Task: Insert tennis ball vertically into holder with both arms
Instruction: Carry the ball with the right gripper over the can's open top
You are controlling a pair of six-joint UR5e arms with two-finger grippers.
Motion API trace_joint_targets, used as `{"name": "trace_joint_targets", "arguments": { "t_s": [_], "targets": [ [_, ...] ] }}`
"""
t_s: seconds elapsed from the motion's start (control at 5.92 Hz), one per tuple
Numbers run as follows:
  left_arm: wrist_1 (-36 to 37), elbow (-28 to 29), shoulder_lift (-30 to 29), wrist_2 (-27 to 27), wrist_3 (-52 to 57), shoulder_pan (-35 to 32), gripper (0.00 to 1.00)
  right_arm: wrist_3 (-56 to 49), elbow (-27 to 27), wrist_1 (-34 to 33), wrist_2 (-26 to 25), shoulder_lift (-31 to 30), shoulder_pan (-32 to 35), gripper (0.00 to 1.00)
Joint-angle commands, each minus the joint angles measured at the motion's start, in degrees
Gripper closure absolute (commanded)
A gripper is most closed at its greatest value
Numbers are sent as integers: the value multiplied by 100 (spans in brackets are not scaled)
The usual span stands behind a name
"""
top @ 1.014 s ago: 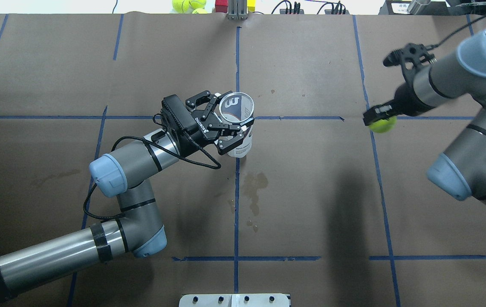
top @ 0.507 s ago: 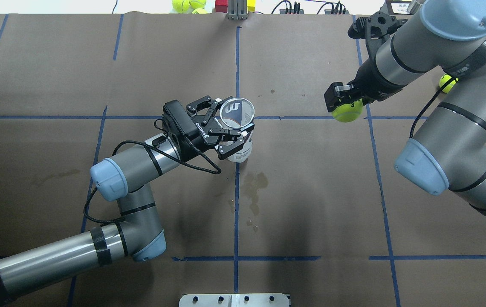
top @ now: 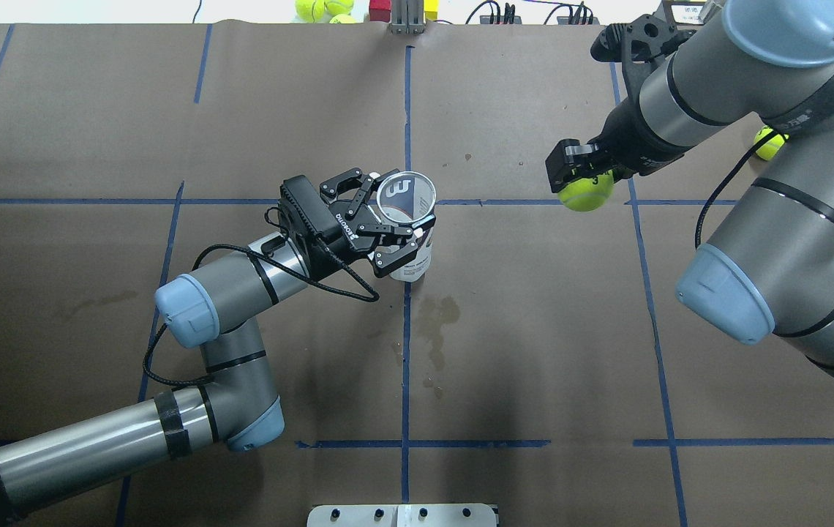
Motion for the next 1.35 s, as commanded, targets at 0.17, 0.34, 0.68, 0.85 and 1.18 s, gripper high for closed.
{"name": "trace_joint_targets", "arguments": {
  "t_s": [0.17, 0.34, 0.68, 0.85, 1.18],
  "targets": [
    [-81, 41, 20, 0, 0, 46, 14, 616, -24, -301, -10, 683, -201, 64],
    [-99, 41, 28, 0, 9, 46, 14, 775, -155, -432, -36, 971, -289, 64],
    [-161, 41, 64, 9, 9, 80, 14, 1082, -1231, -530, -202, 2023, -403, 64],
    [-205, 50, 72, 87, 9, 142, 14, 1206, -1620, -530, -307, 2342, -482, 64],
    [-214, 41, 90, 123, 9, 177, 14, 1216, -1851, -530, -702, 2380, -711, 63]
  ]
}}
